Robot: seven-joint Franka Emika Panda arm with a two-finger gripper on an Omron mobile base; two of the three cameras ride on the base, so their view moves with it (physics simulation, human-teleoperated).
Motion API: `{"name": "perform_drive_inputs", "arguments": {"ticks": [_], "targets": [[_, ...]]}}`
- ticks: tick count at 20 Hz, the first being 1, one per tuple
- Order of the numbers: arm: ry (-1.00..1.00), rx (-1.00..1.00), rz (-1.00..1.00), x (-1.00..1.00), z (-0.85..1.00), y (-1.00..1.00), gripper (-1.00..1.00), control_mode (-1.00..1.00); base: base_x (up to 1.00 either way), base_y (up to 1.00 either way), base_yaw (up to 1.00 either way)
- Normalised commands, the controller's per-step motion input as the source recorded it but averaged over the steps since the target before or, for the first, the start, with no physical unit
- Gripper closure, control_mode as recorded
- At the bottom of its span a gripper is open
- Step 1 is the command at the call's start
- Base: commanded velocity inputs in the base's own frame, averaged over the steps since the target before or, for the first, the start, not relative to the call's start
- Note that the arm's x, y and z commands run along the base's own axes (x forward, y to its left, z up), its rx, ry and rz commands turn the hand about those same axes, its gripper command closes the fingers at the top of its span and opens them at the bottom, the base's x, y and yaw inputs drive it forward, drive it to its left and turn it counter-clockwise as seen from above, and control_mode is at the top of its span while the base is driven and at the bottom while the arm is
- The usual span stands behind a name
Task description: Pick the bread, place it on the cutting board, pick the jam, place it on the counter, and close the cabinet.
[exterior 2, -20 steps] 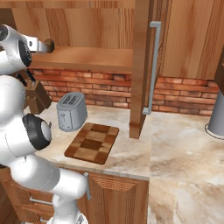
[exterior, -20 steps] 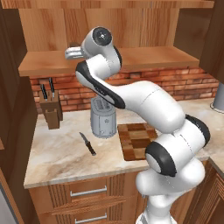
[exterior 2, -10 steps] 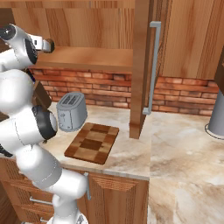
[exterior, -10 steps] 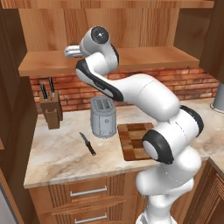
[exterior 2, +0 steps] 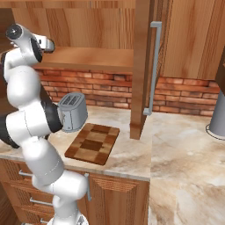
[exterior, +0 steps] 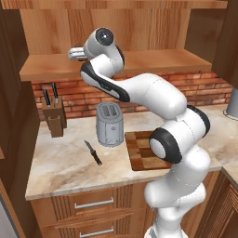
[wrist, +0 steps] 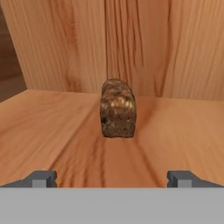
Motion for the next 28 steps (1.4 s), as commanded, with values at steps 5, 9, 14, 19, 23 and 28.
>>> {"name": "perform_drive_inputs", "arguments": {"ticks": [5, 9, 14, 19, 23, 28], "targets": [[0.00, 0.00, 0.00, 0.24, -0.02, 0.12, -1.00, -1.00, 0.00, 0.00, 0.00], [0.00, 0.00, 0.00, 0.29, -0.01, 0.08, -1.00, -1.00, 0.00, 0.00, 0.00], [0.00, 0.00, 0.00, 0.33, 0.00, 0.00, -1.00, -1.00, 0.00, 0.00, 0.00], [0.00, 0.00, 0.00, 0.36, 0.00, 0.00, -1.00, -1.00, 0.00, 0.00, 0.00], [0.00, 0.00, 0.00, 0.31, -0.02, 0.01, -1.00, -1.00, 0.00, 0.00, 0.00], [0.00, 0.00, 0.00, 0.35, -0.02, 0.00, -1.00, -1.00, 0.00, 0.00, 0.00]]}}
